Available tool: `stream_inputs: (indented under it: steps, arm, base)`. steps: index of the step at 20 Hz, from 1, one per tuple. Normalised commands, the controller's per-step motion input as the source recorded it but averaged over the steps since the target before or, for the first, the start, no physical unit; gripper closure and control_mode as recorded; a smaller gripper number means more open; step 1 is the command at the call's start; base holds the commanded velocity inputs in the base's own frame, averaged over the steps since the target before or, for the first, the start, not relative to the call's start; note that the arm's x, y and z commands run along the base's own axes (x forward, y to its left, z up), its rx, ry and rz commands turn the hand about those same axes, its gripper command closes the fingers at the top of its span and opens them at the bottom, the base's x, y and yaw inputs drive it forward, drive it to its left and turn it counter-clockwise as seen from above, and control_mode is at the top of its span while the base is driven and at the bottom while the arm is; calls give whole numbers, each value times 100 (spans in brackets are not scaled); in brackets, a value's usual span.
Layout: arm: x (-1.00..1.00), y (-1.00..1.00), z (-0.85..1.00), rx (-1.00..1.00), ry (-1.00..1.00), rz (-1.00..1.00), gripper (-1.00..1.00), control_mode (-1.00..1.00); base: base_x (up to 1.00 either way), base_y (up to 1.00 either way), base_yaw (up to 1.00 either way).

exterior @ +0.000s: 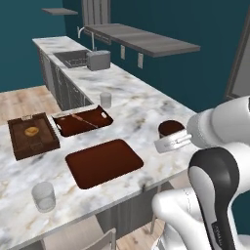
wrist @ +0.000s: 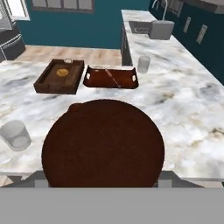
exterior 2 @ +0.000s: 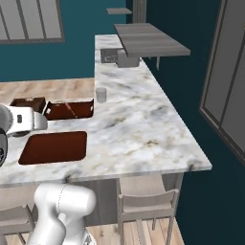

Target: Take the cupcakes from the fridge and place them on the empty tray on the dining counter.

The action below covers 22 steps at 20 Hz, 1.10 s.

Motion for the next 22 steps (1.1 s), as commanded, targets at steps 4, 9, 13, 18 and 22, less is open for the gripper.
stream_inputs:
  steps: [4,9,13,18,22]
  arm:
    - [26,8,-31,16,8,0,100,-100]
    - [17,28,-25,0,3,0,100,-100]
    - [20,37,-17,0,0,0,100,-100]
    - [21,32,-26,0,4,0,100,-100]
    - [8,28,-35,0,9,1,100,-100]
  base:
    - [0,0,0]
    - [0,0,0]
    - [0,0,0]
    - [0,0,0]
    - [0,0,0]
